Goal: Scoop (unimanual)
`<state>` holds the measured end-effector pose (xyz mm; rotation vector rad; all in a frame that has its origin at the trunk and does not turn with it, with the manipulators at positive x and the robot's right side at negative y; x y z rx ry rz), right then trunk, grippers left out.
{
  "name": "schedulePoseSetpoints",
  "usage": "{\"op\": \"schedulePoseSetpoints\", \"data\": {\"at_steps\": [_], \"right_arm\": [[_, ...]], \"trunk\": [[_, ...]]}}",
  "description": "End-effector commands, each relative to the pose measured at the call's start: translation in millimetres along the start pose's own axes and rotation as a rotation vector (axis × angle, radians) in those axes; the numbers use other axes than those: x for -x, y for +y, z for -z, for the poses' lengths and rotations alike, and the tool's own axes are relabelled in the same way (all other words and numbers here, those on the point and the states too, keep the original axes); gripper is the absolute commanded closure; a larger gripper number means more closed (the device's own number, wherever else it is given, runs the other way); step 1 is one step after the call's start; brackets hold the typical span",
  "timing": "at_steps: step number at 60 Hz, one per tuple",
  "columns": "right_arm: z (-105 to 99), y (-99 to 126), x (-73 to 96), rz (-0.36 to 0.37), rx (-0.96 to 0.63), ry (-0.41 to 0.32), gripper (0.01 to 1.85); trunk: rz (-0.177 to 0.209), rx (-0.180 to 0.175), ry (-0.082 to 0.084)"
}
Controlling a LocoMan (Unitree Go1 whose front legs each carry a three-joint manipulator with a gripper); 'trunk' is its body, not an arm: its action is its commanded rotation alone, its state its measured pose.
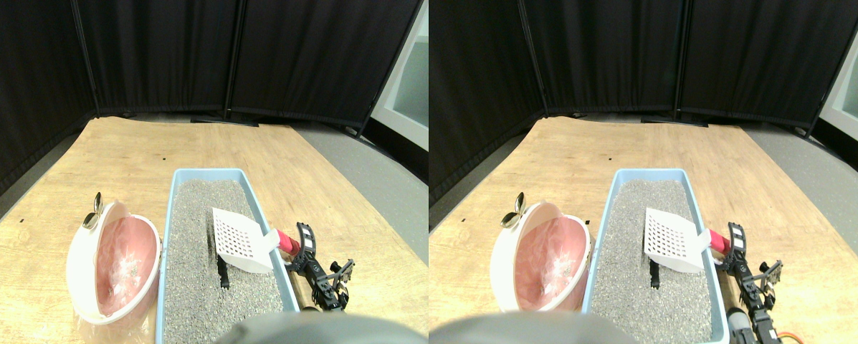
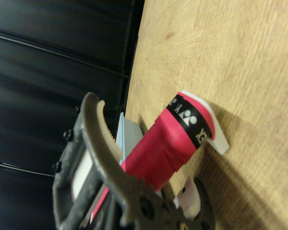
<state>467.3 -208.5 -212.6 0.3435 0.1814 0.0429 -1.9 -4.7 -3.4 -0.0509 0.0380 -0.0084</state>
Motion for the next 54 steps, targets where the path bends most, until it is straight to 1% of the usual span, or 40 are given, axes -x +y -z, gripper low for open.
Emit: {"op": "schedulePoseSetpoints", "data": {"at_steps": [1,7,11,21,26,28,29,43,48,50,51,52,54], "right_arm": [[-1.7,2.7,-1.2,-0.010,-0.010,-0.034,0.97],[-1.4,4.6,-2.7,-0.009,0.004,-0.032,0.96],[-1.9,6.3,-4.4,-0.005,0.006,-0.023,0.97],[-3.5,7.8,-9.0,-0.006,0.012,-0.015,0.98],[-3.7,8.2,-11.0,-0.012,0.009,-0.013,0.99],[-3.4,8.4,-13.1,-0.008,0.010,-0.013,1.00],[-3.4,8.4,-13.6,-0.008,0.009,-0.013,1.00],[-5.8,10.4,-25.6,0.009,0.022,-0.002,1.03],[-6.1,10.7,-27.8,0.027,0.033,-0.001,1.12],[-6.2,11.2,-28.1,0.037,0.036,0.002,1.19],[-6.2,11.2,-28.1,0.037,0.036,0.002,1.19],[-5.9,10.8,-28.7,0.034,0.037,0.002,1.25],[-5.4,10.5,-29.1,0.038,0.039,0.004,1.32]], "trunk": [[-0.015,0.022,0.010],[-0.019,0.025,0.006],[-0.020,0.025,0.001],[-0.020,0.027,-0.005],[-0.021,0.027,-0.004],[-0.021,0.027,-0.004],[-0.021,0.026,-0.006],[-0.021,0.025,-0.008],[-0.021,0.026,-0.007],[-0.021,0.026,-0.007],[-0.021,0.026,-0.007],[-0.021,0.026,-0.007],[-0.021,0.026,-0.007]]}}
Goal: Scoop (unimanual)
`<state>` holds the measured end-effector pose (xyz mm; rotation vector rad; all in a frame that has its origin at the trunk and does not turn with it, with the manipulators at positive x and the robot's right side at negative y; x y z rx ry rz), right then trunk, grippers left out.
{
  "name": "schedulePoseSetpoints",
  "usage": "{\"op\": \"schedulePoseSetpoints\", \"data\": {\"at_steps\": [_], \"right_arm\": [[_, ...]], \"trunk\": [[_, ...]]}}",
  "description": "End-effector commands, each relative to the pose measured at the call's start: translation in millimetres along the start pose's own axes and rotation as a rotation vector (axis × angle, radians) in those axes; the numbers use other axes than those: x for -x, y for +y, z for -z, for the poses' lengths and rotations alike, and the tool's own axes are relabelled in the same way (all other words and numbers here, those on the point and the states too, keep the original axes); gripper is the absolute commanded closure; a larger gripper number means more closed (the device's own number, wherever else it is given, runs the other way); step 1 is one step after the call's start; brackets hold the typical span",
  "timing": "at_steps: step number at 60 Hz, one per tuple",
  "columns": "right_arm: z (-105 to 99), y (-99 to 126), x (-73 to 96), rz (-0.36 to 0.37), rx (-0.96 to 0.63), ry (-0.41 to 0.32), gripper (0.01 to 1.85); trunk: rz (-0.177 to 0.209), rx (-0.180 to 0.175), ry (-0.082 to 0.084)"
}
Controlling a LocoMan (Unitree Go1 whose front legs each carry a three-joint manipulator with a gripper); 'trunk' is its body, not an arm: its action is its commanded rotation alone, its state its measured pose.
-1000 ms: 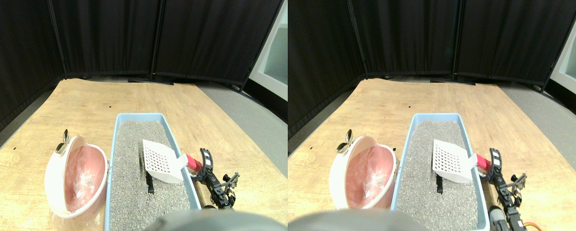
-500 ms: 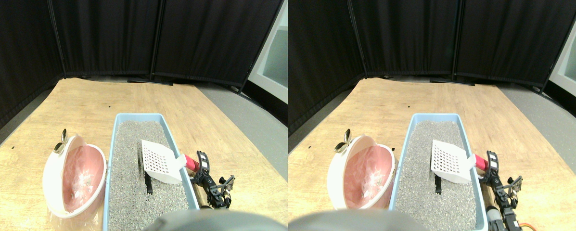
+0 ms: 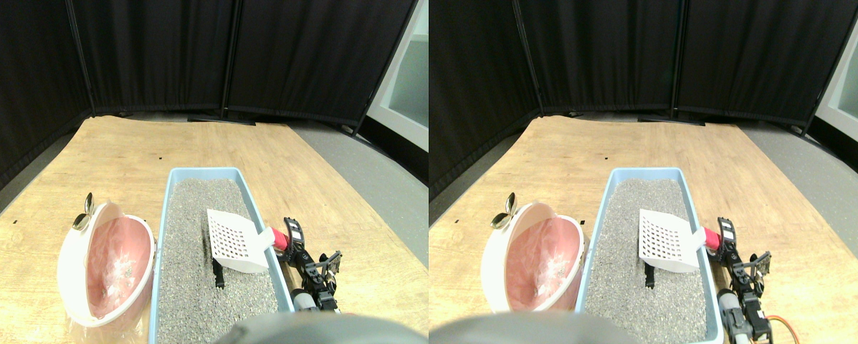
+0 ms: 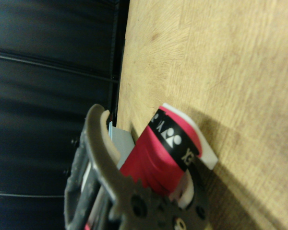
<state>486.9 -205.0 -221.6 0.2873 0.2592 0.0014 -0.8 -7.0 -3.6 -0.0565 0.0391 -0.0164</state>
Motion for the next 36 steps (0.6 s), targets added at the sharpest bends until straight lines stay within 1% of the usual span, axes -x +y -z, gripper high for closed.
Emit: {"op": "schedulePoseSetpoints", "data": {"at_steps": [1,2,4,5,6,7,8,18,23,24,25,28,30,32,34,36], "right_arm": [[-12.0,10.1,-6.6,-0.017,-0.012,-0.065,1.37],[-11.9,10.0,-6.6,-0.016,-0.012,-0.064,1.40],[-11.0,9.3,-6.6,-0.007,-0.004,-0.065,1.60],[-10.8,9.1,-6.6,-0.007,-0.004,-0.065,1.65],[-10.5,8.8,-6.5,-0.013,-0.003,-0.067,1.76],[-10.5,8.8,-6.5,-0.013,-0.003,-0.067,1.76],[-10.3,8.6,-6.6,-0.017,-0.001,-0.069,1.80],[-9.7,4.9,-5.0,-0.031,0.018,-0.077,1.80],[-12.8,4.0,-1.3,-0.008,0.051,-0.091,1.80],[-14.5,3.5,0.3,-0.020,0.058,-0.103,1.80],[-15.4,3.0,0.9,-0.037,0.061,-0.114,1.80],[-17.0,2.7,2.3,-0.039,0.062,-0.120,1.80],[-18.8,2.3,3.5,-0.060,0.066,-0.126,1.80],[-19.4,2.4,3.9,-0.063,0.067,-0.128,1.80],[-22.1,2.4,5.2,-0.092,0.069,-0.139,1.80],[-24.8,2.6,6.4,-0.101,0.076,-0.148,1.80]], "trunk": [[-0.028,0.022,-0.007],[-0.028,0.022,-0.007],[-0.028,0.022,-0.007],[-0.028,0.022,-0.007],[-0.028,0.022,-0.007],[-0.028,0.022,-0.007],[-0.028,0.022,-0.007],[-0.028,0.022,-0.007],[-0.028,0.022,-0.007],[-0.030,0.027,-0.001],[-0.030,0.027,-0.001],[-0.030,0.027,-0.001],[-0.031,0.028,-0.002],[-0.031,0.028,-0.002],[-0.031,0.028,-0.002],[-0.031,0.028,-0.004]]}}
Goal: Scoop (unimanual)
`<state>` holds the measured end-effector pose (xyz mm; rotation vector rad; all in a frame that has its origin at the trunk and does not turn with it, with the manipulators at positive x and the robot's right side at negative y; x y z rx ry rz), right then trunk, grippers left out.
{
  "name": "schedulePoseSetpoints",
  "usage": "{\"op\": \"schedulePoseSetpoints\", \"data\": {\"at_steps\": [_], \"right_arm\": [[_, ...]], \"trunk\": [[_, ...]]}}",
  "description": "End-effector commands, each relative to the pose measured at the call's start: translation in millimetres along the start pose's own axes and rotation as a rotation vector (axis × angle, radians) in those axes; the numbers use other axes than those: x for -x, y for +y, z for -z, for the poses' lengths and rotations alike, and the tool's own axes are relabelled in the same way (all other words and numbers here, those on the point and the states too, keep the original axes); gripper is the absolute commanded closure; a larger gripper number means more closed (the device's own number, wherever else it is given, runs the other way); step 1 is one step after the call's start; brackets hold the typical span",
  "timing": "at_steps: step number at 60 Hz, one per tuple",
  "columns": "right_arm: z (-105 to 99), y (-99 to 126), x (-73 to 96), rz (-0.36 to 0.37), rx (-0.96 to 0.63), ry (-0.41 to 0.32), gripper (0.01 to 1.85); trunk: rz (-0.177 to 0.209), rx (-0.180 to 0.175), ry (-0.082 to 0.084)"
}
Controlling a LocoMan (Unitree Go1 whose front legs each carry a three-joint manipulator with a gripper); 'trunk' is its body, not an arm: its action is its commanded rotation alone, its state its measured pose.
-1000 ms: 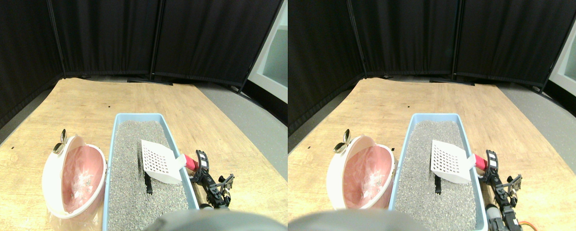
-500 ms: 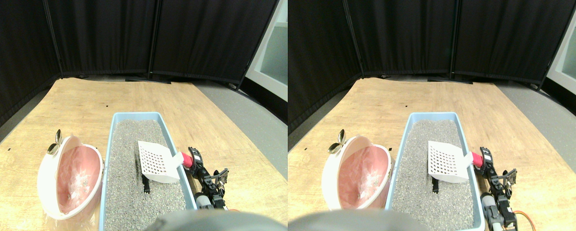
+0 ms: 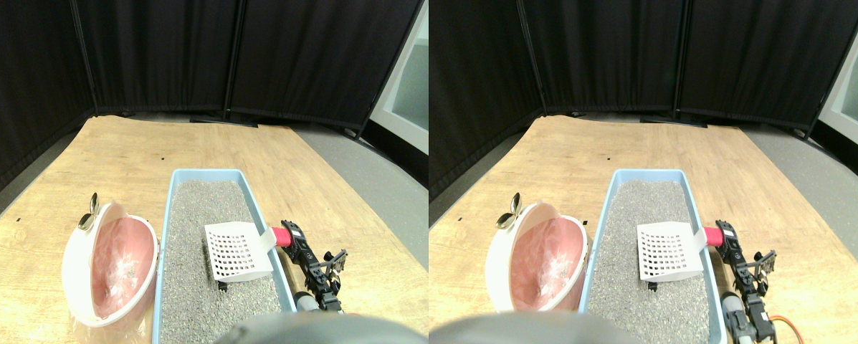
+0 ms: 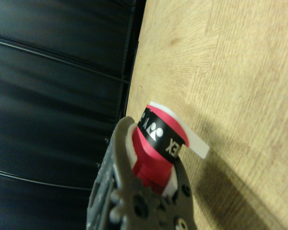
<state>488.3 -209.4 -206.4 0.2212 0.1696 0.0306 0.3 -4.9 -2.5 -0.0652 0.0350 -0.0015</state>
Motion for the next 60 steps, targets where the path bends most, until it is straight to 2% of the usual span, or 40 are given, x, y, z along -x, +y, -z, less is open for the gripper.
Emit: {"op": "schedulePoseSetpoints", "data": {"at_steps": [1,6,12,17,22,34,36,46,48,54,60], "right_arm": [[-11.9,2.1,3.5,-0.073,0.008,-0.075,1.80],[-24.6,2.6,4.8,-0.132,0.056,-0.114,1.80],[-50.8,5.1,9.4,-0.147,0.085,-0.150,1.80],[-66.5,6.7,12.4,-0.141,0.121,-0.158,1.80],[-86.4,9.4,15.4,-0.116,0.192,-0.203,1.79],[-112.9,11.2,12.4,-0.130,0.282,-0.238,1.80],[-115.0,11.0,11.6,-0.148,0.291,-0.244,1.80],[-122.1,18.1,7.0,-0.129,0.430,-0.249,1.80],[-122.0,17.8,5.2,-0.156,0.456,-0.257,1.80],[-121.9,17.9,2.5,-0.131,0.513,-0.246,1.80],[-118.7,15.2,-0.8,-0.148,0.554,-0.250,1.80]], "trunk": [[-0.016,0.019,0.000],[-0.016,0.019,0.000],[-0.015,0.023,-0.002],[-0.012,0.027,-0.002],[-0.011,0.030,-0.003],[-0.009,0.039,-0.003],[-0.009,0.043,-0.002],[-0.016,0.058,0.004],[-0.017,0.061,0.005],[-0.031,0.078,0.012],[-0.044,0.092,0.018]]}}
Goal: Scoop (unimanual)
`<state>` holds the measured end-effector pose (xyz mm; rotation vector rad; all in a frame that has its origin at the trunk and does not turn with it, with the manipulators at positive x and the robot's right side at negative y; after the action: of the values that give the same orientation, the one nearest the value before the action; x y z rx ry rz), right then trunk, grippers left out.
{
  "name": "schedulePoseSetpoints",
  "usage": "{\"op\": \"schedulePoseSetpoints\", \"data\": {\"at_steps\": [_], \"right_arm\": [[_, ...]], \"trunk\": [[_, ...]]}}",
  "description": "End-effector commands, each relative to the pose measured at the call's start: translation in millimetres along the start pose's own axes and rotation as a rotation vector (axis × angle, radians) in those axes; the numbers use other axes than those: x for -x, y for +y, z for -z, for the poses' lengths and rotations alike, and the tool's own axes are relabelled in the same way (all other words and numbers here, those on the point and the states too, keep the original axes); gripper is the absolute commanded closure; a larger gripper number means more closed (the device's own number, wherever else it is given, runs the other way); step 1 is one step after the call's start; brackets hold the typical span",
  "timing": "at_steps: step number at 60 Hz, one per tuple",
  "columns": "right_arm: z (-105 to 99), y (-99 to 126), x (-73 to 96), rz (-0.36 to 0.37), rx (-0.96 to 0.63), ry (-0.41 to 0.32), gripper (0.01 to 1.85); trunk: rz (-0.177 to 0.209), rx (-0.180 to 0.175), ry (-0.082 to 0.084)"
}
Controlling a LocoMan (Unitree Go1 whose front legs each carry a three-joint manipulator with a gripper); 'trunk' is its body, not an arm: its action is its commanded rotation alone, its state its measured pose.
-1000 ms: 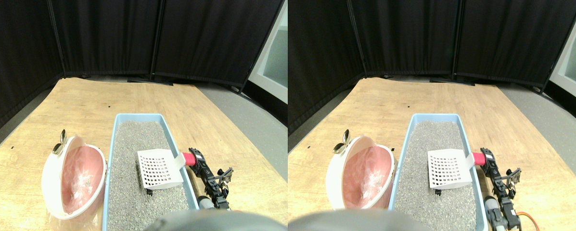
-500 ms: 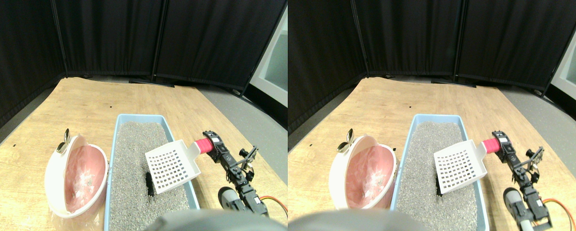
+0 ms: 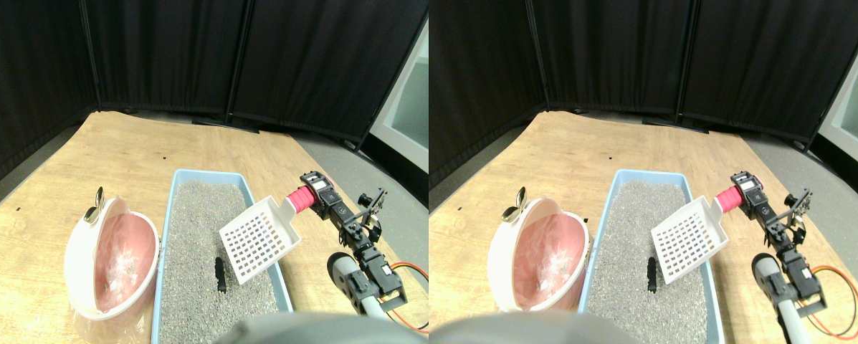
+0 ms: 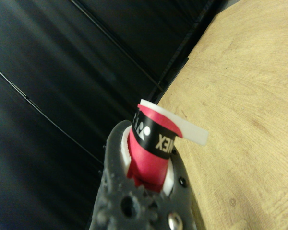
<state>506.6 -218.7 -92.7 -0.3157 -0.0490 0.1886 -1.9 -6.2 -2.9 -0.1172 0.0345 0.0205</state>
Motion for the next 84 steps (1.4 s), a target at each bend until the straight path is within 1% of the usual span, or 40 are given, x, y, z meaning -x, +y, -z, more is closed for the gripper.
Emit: {"op": "schedulePoseSetpoints", "data": {"at_steps": [1,4,7,8,13,18,28,30,32,35,38,42,47,50,55,62,68,70,74,75,79,84], "right_arm": [[-2.1,-2.8,-2.7,0.001,0.016,-0.059,1.80],[-0.1,-2.6,-3.4,-0.007,0.026,-0.063,1.80],[0.7,-2.1,-3.7,0.000,0.038,-0.058,1.80],[1.6,-2.0,-4.2,-0.013,0.041,-0.071,1.80],[1.8,-0.8,-5.0,-0.006,0.061,-0.068,1.80],[2.4,0.3,-6.1,-0.019,0.072,-0.078,1.80],[2.5,1.8,-5.6,-0.031,0.083,-0.084,1.80],[0.8,2.7,-4.6,-0.028,0.085,-0.082,1.80],[-0.1,3.2,-4.6,-0.045,0.083,-0.103,1.80],[-1.0,3.6,-4.8,-0.048,0.087,-0.115,1.80],[-3.0,4.3,-5.8,-0.073,0.103,-0.143,1.80],[-5.8,5.8,-7.0,-0.077,0.121,-0.137,1.80],[-8.4,7.8,-8.6,-0.092,0.141,-0.155,1.80],[-10.3,9.1,-9.8,-0.092,0.162,-0.152,1.80],[-13.3,10.7,-11.6,-0.106,0.160,-0.163,1.80],[-19.0,11.8,-15.2,-0.110,0.168,-0.172,1.80],[-22.9,10.6,-16.2,-0.098,0.189,-0.170,1.80],[-25.2,10.4,-16.9,-0.084,0.220,-0.161,1.80],[-29.2,10.3,-19.4,-0.087,0.245,-0.156,1.79],[-29.2,10.3,-19.4,-0.087,0.245,-0.156,1.79],[-34.1,12.2,-22.6,-0.084,0.290,-0.129,1.80],[-36.5,14.1,-25.8,-0.081,0.322,-0.116,1.80]], "trunk": [[-0.025,0.041,0.019],[-0.031,0.048,0.023],[-0.036,0.054,0.022],[-0.038,0.055,0.023],[-0.046,0.064,0.024],[-0.055,0.075,0.026],[-0.075,0.095,0.023],[-0.078,0.098,0.023],[-0.082,0.102,0.022],[-0.086,0.106,0.022],[-0.090,0.112,0.022],[-0.094,0.117,0.022],[-0.098,0.122,0.023],[-0.100,0.126,0.025],[-0.103,0.134,0.027],[-0.107,0.140,0.024],[-0.107,0.143,0.021],[-0.107,0.144,0.020],[-0.107,0.144,0.020],[-0.105,0.145,0.022],[-0.103,0.146,0.022],[-0.103,0.150,0.024]]}}
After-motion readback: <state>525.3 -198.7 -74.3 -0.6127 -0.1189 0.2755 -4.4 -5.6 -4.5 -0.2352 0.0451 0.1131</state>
